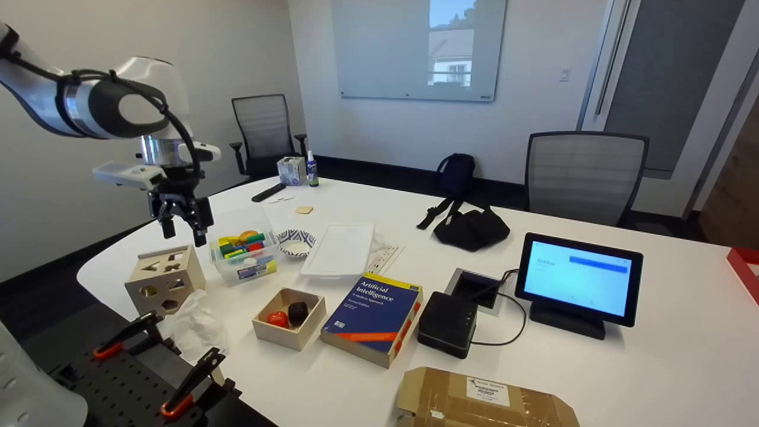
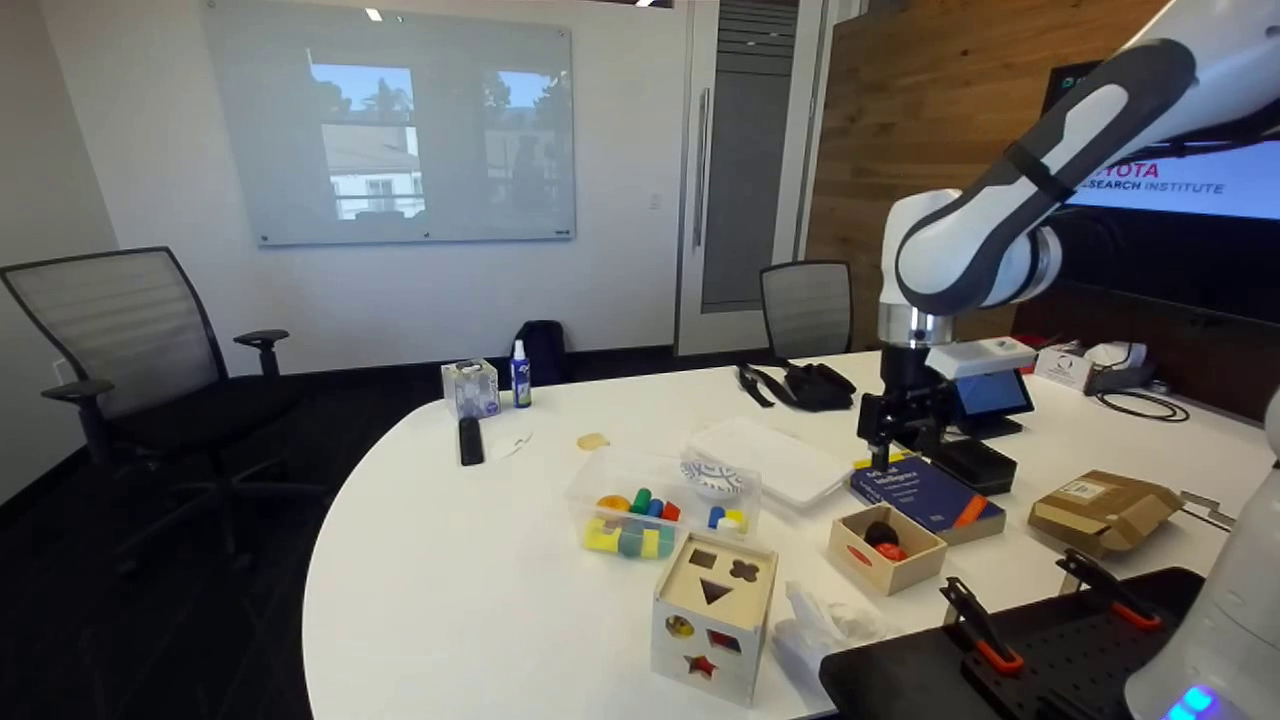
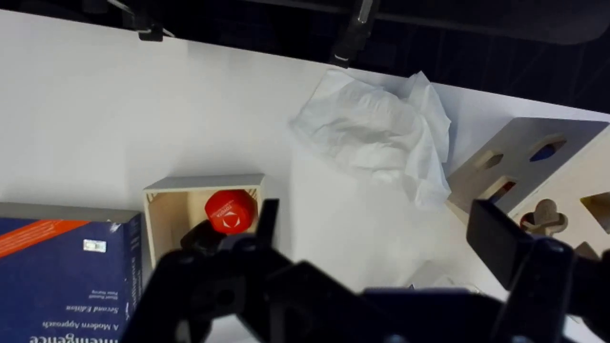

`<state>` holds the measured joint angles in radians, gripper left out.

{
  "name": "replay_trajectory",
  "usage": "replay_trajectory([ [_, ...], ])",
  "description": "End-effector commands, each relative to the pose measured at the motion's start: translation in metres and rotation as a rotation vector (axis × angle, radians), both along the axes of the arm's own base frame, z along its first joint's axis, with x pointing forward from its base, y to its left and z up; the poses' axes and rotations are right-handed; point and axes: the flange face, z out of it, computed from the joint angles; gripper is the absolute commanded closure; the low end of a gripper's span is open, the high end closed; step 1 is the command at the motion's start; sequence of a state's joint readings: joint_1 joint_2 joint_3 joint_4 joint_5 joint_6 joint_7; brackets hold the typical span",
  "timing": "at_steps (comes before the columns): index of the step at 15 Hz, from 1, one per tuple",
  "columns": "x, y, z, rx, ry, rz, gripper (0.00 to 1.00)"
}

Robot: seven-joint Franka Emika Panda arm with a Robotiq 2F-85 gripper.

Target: Use the paper towel to wipe the table

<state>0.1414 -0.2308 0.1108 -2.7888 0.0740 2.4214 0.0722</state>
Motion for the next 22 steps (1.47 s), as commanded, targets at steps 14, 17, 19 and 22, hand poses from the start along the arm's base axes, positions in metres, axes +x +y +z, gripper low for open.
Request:
replay_trajectory([
  [14, -0.001, 0.043, -0.173, 0.109, 0.122, -0.053, 0.00],
  [17, 0.007, 0.041, -0.193, 0.101, 0.117, -0.054, 0.00],
  [19, 0.011, 0.040, -0.207, 0.097, 0.122, -0.051, 0.00],
  [22, 0.017, 0.045, -0.227, 0.105, 0.117, -0.043, 0.00],
])
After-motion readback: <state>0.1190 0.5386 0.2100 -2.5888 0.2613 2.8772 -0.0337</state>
